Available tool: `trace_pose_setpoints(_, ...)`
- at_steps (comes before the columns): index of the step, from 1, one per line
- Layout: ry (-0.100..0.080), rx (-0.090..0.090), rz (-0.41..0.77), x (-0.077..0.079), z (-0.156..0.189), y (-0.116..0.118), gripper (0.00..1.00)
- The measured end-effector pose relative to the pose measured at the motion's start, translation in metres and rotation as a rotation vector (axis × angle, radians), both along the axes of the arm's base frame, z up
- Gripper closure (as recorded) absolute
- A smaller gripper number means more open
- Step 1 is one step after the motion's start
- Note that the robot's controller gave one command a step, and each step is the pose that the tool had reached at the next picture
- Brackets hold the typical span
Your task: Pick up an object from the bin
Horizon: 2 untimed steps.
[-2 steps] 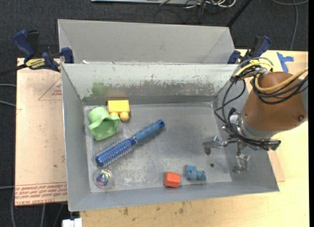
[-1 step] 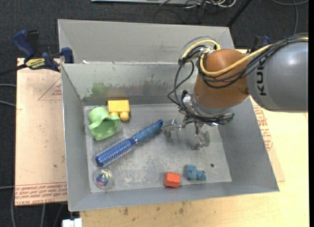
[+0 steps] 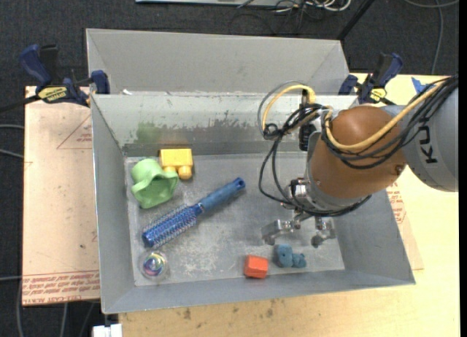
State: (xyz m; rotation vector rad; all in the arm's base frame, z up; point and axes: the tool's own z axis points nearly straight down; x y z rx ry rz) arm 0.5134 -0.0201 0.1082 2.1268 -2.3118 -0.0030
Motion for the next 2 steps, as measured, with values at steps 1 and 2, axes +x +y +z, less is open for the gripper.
trace_pose_setpoints(1, 0.001, 0.003, 0.335, -0.032, -0.039, 0.019, 0.00)
trace_pose_setpoints(2, -0.004, -0.001, 0.166, -0.013, -0.021, -0.056, 0.00)
